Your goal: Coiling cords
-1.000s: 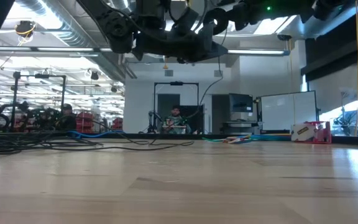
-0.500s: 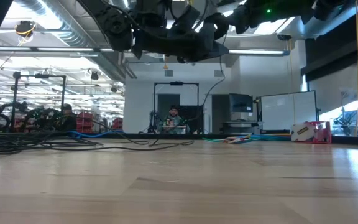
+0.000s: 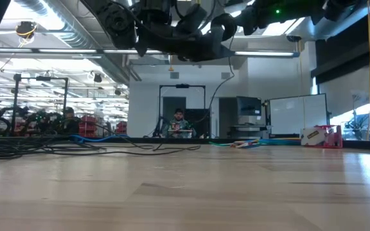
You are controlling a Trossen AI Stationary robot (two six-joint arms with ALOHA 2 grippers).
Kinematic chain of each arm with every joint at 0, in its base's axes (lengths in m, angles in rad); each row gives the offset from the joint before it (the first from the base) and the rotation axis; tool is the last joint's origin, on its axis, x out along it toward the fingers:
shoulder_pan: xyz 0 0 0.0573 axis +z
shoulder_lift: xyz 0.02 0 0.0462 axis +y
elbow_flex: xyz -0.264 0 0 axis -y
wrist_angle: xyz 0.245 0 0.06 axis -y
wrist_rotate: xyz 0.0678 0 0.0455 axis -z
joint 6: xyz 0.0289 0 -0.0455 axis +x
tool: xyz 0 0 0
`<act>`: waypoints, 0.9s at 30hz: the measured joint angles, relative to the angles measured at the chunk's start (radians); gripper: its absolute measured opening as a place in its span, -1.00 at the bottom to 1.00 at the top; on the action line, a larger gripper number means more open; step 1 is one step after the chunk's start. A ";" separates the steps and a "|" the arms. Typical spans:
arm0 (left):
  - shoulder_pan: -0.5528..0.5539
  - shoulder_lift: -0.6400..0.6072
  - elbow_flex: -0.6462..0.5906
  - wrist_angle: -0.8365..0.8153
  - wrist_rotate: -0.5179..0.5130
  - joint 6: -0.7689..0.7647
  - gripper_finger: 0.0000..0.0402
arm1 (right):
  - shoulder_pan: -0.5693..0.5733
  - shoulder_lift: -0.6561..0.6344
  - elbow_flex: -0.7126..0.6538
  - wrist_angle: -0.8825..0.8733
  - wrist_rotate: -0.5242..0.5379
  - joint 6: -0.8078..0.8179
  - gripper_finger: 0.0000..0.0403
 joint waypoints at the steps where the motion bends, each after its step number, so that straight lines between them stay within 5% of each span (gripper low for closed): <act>1: 0.000 0.000 0.000 0.000 0.001 -0.009 -0.23 | 0.000 0.000 0.000 0.000 0.000 0.001 -0.96; 9: 0.009 0.000 0.000 0.000 0.014 -0.016 -0.33 | 0.000 0.000 0.000 0.000 -0.048 0.044 -0.96; 18: 0.012 0.000 0.000 -0.003 0.015 0.052 -0.96 | 0.001 0.000 0.000 0.001 -0.123 0.090 -0.96; 27: 0.047 0.000 0.000 -0.044 0.014 0.055 -0.98 | 0.001 0.000 0.000 0.017 -0.268 0.177 -0.96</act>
